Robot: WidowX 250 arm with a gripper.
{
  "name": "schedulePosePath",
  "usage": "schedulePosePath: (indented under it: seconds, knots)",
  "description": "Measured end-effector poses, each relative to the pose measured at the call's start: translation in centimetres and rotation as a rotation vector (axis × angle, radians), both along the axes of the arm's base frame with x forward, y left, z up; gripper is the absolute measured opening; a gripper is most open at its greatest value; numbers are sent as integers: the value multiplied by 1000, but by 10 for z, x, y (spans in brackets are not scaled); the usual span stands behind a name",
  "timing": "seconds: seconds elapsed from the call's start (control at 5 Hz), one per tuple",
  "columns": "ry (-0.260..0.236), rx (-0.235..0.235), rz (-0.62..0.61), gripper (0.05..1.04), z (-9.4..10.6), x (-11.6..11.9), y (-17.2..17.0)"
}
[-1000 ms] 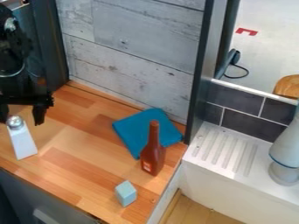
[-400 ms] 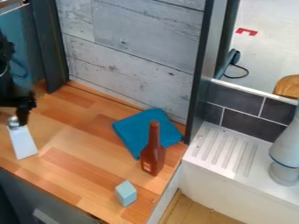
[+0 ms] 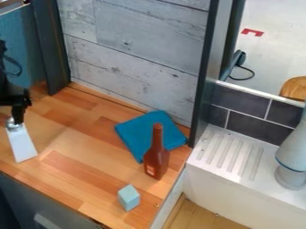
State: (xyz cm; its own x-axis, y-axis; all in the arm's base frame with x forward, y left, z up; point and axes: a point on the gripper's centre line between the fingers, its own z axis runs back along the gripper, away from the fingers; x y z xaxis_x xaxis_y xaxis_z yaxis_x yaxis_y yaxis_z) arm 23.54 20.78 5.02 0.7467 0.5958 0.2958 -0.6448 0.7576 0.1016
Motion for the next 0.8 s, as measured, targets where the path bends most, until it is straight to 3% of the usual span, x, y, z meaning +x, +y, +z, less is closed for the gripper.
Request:
schedulePosePath:
  seconds: [0.4, 0.8]
  knots:
    - [-98, -53, 24, 1001, 0, 3, 6]
    - [-144, -93, 29, 996, -4, 4, 1]
